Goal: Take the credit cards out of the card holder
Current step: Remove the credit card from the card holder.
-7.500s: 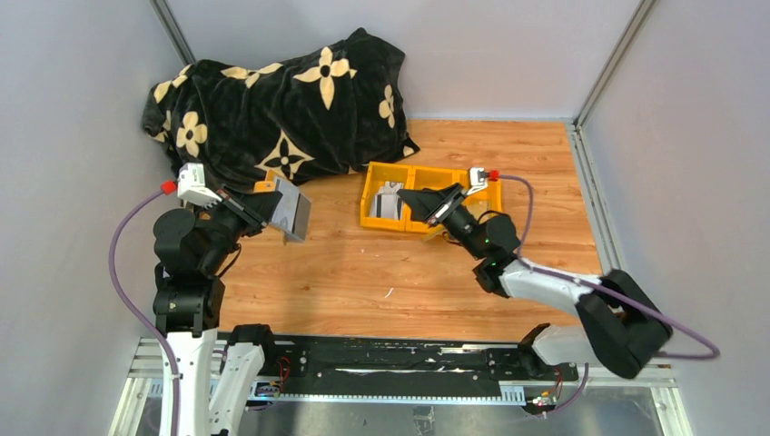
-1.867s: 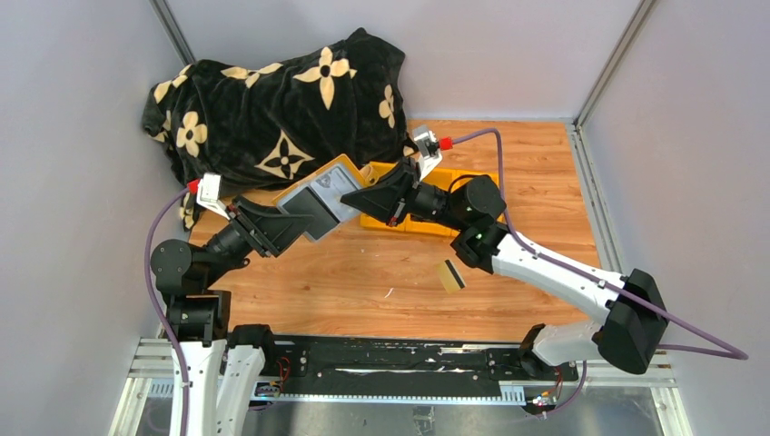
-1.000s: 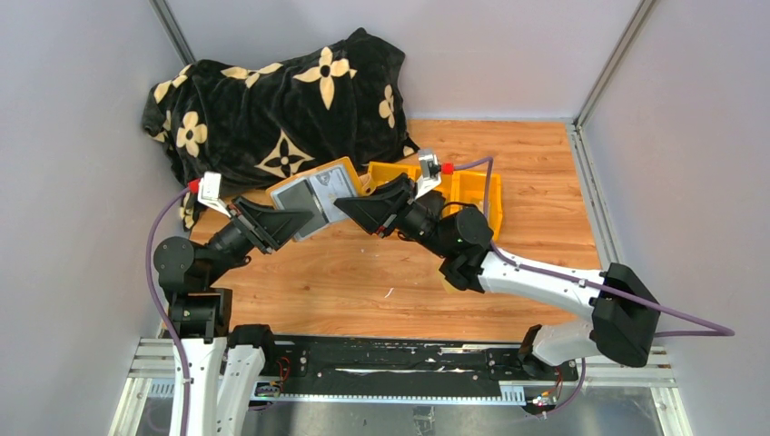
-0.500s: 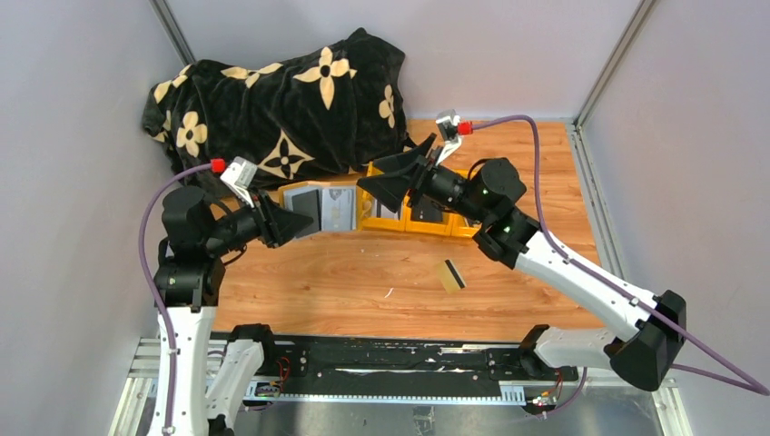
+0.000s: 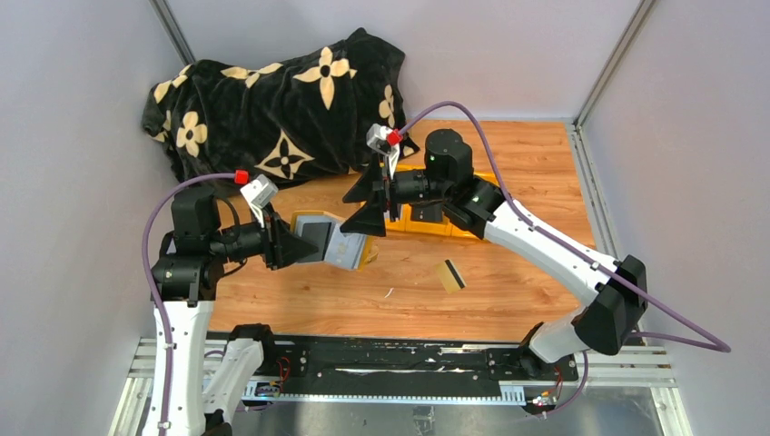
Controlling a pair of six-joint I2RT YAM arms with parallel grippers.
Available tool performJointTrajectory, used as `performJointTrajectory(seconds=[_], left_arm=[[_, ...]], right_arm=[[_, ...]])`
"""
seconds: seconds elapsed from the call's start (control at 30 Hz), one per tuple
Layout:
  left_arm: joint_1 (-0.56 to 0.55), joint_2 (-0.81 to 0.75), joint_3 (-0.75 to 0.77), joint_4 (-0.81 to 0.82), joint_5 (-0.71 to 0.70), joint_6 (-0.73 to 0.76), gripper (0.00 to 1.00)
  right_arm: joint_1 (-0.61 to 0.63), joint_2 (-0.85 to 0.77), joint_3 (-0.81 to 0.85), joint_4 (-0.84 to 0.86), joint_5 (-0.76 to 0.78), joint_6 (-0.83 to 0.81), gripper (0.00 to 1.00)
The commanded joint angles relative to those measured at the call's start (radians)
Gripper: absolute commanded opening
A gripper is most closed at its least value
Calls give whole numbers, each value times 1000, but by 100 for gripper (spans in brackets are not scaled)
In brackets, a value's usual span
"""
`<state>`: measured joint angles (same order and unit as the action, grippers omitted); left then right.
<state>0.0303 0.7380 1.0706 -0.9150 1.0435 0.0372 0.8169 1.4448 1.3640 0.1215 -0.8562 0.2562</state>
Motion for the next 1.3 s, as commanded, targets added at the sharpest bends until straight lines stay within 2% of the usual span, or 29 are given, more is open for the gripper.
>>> performJointTrajectory(seconds=[0.0,0.23,0.3,0.43,0.53,0.57,0.6,0.63,0.67,0.7,0.73,0.8,0.9,1.0,1.27], left_arm=[[-9,-17,37,-19,27,68,3],[-10,-36,43,-19,-19,118,1],[-10,-38,47,-20,-23,126,1],[-10,-46,55,-21,-26,132,1],[-10,-56,50,-23,-13,126,1],[-10,-57,47,-22,-7,124,5],[-10,-59,42,-24,-2,115,14],[-10,-58,37,-24,9,105,31],[-10,-57,31,-25,18,83,52],[-10,-56,24,-26,25,51,67],[-10,-55,13,-26,40,33,77],[-10,-49,-7,-27,75,-7,82],[-10,-33,-26,-27,112,-32,83],[-10,-27,-24,-27,132,-32,79],[-9,-28,32,-27,128,-32,62]], right_arm=[[-7,8,47,-56,-145,-42,82],[34,63,55,-98,-194,-17,82],[52,82,53,-109,-191,-17,79],[65,117,58,-99,-183,17,56],[65,121,36,-7,-178,87,32],[65,118,24,25,-172,105,22],[65,110,10,60,-169,124,13],[65,103,-7,104,-163,146,9],[64,92,-30,151,-154,170,4],[63,73,-56,204,-142,192,0],[62,60,-80,246,-128,213,0],[62,40,-113,306,-111,241,0],[63,26,-135,338,-103,264,0],[61,13,-152,355,-91,273,0],[53,-16,-199,366,-81,263,0]])
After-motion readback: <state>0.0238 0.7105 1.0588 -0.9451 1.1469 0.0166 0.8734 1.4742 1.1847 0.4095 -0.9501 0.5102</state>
